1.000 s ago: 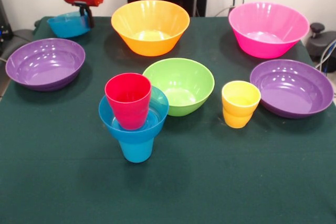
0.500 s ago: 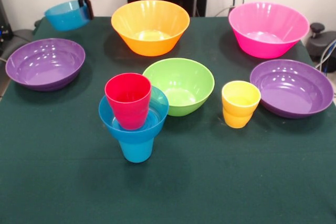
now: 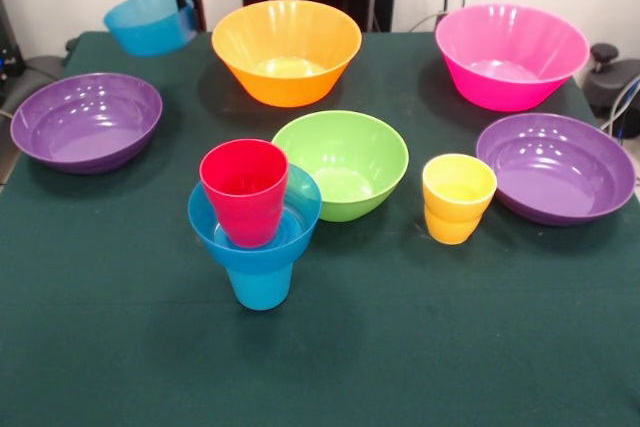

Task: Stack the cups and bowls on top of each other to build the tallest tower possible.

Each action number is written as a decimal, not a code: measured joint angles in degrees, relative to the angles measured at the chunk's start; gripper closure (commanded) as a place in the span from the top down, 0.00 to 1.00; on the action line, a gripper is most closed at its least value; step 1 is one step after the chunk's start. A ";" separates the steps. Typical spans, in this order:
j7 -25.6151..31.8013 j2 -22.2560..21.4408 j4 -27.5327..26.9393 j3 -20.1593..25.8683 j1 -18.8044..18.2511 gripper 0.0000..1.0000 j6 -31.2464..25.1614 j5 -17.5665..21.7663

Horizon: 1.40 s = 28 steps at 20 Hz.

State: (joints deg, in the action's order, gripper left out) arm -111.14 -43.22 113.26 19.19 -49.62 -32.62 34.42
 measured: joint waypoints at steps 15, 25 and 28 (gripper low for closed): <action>0.00 1.96 -13.08 -0.07 9.88 0.00 -15.25 -0.99; 0.00 11.11 -26.07 -2.11 15.48 0.00 -21.18 -0.96; 0.00 13.33 -29.00 -3.16 17.63 0.00 -22.22 -0.96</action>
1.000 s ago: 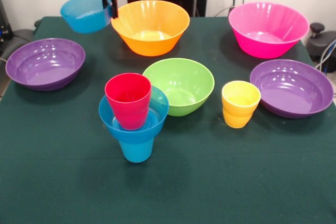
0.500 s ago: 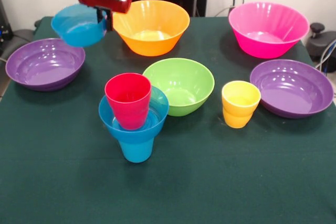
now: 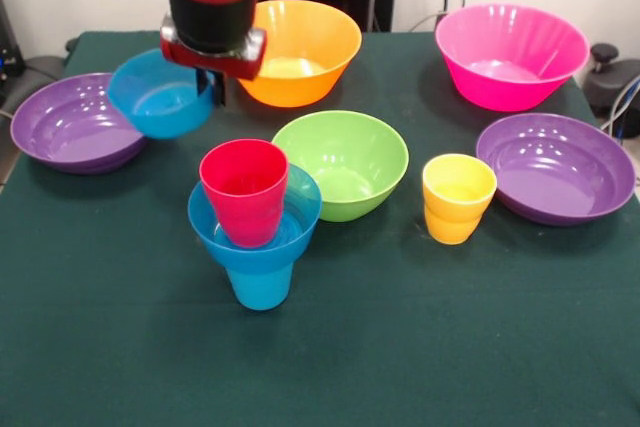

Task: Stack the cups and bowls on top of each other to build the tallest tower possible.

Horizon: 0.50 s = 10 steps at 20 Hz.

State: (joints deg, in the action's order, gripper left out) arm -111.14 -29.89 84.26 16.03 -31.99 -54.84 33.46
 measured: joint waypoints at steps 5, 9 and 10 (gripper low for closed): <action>0.00 2.42 -3.61 -2.33 3.95 0.00 -2.94 -0.01; 0.00 2.54 -3.98 -3.90 5.89 0.00 -3.94 -0.01; 0.00 2.53 -4.06 -4.38 6.27 0.00 -4.13 -0.02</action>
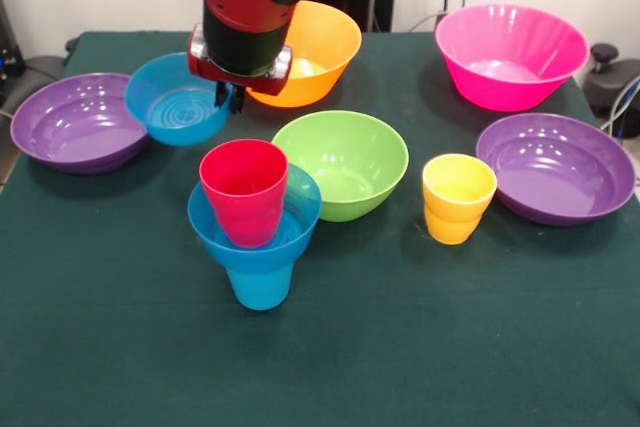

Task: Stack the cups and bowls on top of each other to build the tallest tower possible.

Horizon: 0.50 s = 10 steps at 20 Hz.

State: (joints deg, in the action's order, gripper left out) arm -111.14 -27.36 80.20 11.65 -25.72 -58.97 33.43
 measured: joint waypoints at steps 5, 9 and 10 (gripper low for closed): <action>0.00 0.02 -1.02 -2.06 1.40 0.00 -2.04 0.00; 0.00 0.02 -1.78 -3.42 2.06 0.00 -3.77 0.00; 0.00 0.01 -1.90 -3.66 2.15 0.00 -4.02 0.00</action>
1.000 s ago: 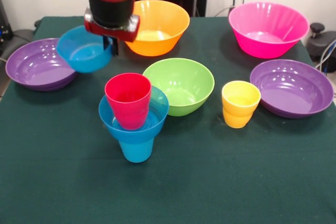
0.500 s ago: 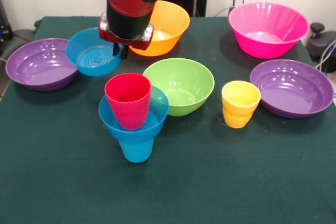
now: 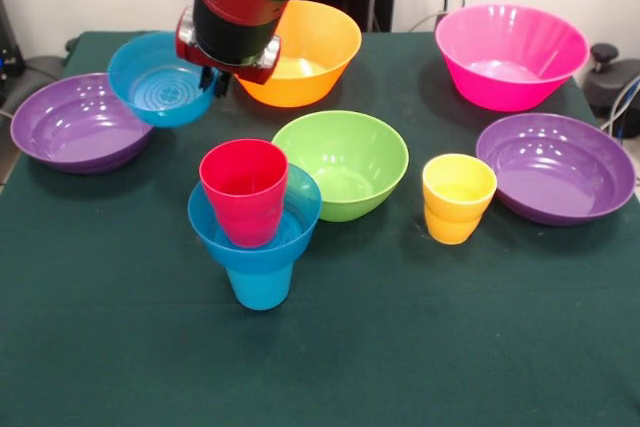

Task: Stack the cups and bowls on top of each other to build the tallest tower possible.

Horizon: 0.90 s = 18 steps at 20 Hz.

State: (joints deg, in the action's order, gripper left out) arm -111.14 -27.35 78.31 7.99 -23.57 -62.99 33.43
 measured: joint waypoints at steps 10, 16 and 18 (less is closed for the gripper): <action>0.00 -1.84 -0.62 -2.31 0.72 0.00 -0.71 -0.44; 0.00 -4.18 -0.60 -3.24 1.50 0.00 -0.71 -2.12; 0.00 -5.01 -0.60 -3.55 1.92 0.00 -0.71 -3.07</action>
State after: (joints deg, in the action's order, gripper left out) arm -111.14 -32.35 77.71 4.44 -21.65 -63.70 30.37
